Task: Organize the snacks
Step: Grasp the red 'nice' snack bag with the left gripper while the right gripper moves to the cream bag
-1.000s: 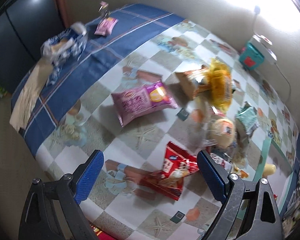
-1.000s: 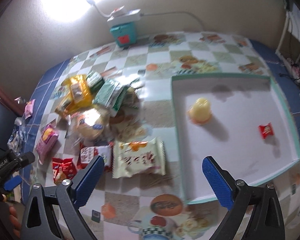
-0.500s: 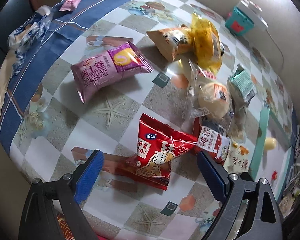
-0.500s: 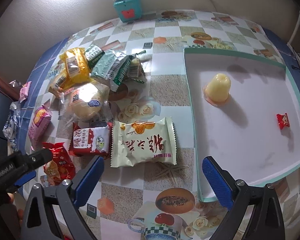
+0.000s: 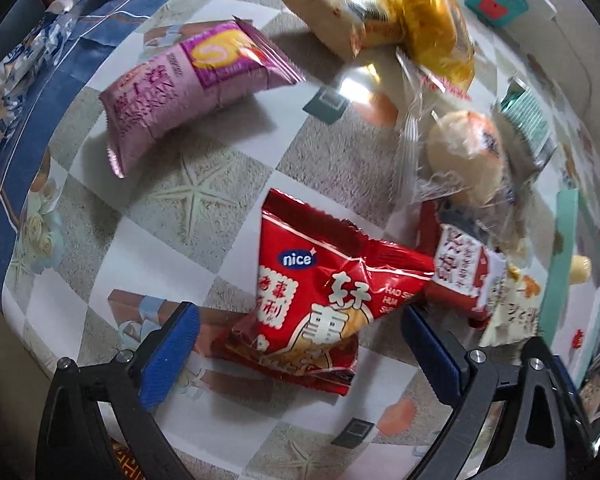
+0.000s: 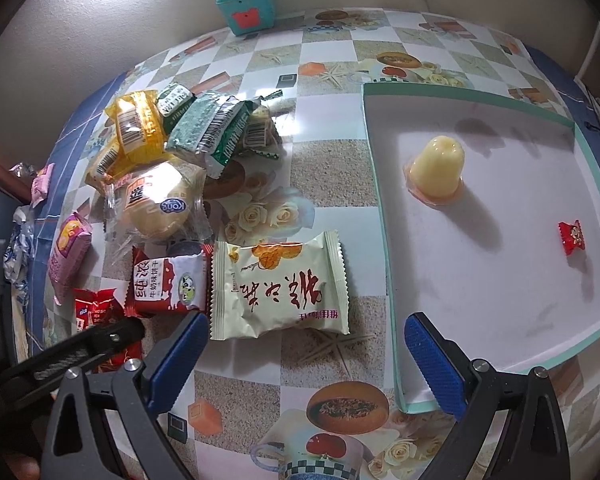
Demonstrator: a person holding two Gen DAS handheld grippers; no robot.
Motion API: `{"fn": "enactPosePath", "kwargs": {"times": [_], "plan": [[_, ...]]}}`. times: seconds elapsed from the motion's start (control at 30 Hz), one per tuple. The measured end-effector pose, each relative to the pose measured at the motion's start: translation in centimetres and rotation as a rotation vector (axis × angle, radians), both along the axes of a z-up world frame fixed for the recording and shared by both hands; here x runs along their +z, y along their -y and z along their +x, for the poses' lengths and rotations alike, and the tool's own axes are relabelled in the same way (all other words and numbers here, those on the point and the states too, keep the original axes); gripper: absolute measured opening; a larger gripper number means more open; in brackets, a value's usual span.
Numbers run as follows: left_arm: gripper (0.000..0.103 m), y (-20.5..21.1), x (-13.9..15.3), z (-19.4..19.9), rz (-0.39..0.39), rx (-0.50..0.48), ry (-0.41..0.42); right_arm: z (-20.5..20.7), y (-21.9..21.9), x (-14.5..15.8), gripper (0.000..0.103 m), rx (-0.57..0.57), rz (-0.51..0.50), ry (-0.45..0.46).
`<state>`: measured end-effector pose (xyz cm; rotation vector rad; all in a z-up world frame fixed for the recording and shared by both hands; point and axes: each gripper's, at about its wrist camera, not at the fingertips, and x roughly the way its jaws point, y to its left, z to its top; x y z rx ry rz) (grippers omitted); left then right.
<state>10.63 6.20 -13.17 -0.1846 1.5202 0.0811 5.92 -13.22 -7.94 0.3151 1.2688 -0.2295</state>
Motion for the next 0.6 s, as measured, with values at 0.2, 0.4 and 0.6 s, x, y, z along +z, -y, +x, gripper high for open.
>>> {"fn": "enactPosePath", "kwargs": {"times": [0.2, 0.4, 0.6], "plan": [[0.098, 0.9, -0.1, 0.6, 0.043, -0.019, 0.013, 0.1, 0.0, -0.2, 0.1, 0.002, 0.002, 0.0], [0.07, 0.9, 1.1, 1.0, 0.093, -0.007, 0.04, 0.8, -0.1, -0.6, 0.1, 0.014, 0.004, 0.02], [0.057, 0.4, 1.7, 1.6, 0.099, 0.012, 0.05, 1.2, -0.6, -1.0, 0.1, 0.034, -0.028, 0.016]]}}
